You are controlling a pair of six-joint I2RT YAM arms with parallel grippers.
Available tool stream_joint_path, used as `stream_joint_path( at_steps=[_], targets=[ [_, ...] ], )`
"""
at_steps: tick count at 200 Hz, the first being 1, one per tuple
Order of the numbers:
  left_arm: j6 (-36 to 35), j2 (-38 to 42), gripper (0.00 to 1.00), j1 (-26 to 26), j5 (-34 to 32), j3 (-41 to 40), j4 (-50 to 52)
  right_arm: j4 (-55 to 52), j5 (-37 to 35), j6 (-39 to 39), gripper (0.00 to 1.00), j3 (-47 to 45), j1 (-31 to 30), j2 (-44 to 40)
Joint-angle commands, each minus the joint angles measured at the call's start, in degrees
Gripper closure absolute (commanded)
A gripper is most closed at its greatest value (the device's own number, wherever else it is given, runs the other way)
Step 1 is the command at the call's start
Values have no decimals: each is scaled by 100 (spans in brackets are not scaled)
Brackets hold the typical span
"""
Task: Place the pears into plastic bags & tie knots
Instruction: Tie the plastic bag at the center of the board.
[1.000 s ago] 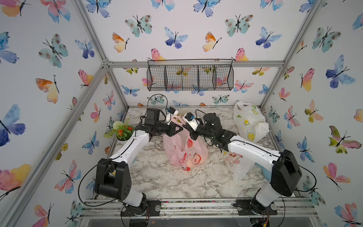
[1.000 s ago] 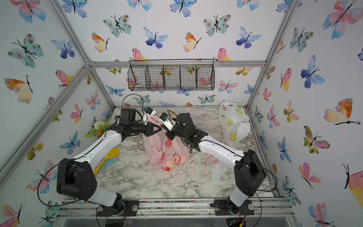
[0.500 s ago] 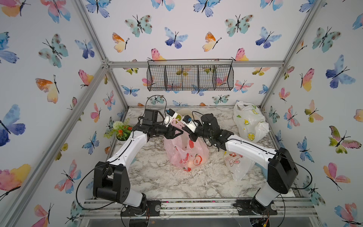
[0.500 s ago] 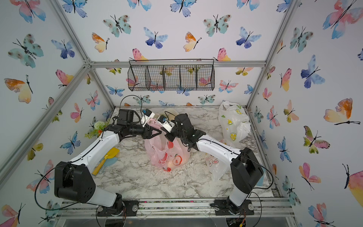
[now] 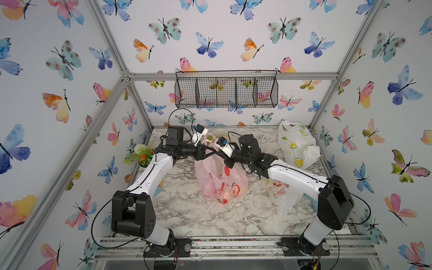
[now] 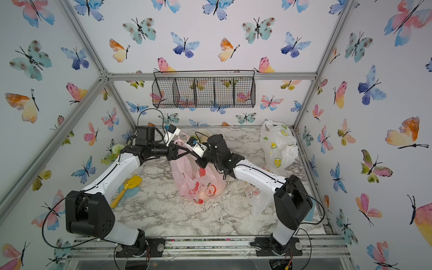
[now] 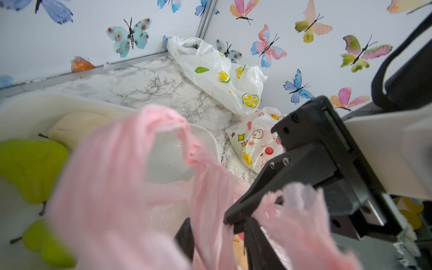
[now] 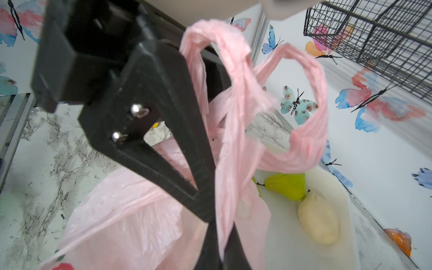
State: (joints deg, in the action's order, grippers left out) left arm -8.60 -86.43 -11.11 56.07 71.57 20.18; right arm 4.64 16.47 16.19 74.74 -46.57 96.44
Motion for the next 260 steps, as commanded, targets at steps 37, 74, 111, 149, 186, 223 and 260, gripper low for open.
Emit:
stream_joint_path(
  at_steps=[37, 74, 111, 149, 186, 223, 260],
  targets=[
    [-190, -122, 100, -14, 32, 24, 126, -268, -47, -245, 67, -27, -19, -260],
    [-177, -148, 100, -14, 3, 50, 129, -511, -281, -440, 55, -100, -12, -446],
    [-168, -161, 100, -18, -50, 43, 115, -598, -503, -426, 71, 39, 16, -333],
    [-162, -85, 100, -21, 38, 63, 154, -573, -427, -336, 89, 102, 16, -153],
    [-323, -31, 70, -30, 115, 13, 422, -634, -352, -176, 98, 244, 15, -45],
    [-397, 12, 56, -93, 361, 55, 395, -710, -303, -31, 97, 274, 7, 67],
    [-292, -103, 51, -93, 436, 188, 316, -666, -248, 139, 97, 117, -67, -25]
  ],
)
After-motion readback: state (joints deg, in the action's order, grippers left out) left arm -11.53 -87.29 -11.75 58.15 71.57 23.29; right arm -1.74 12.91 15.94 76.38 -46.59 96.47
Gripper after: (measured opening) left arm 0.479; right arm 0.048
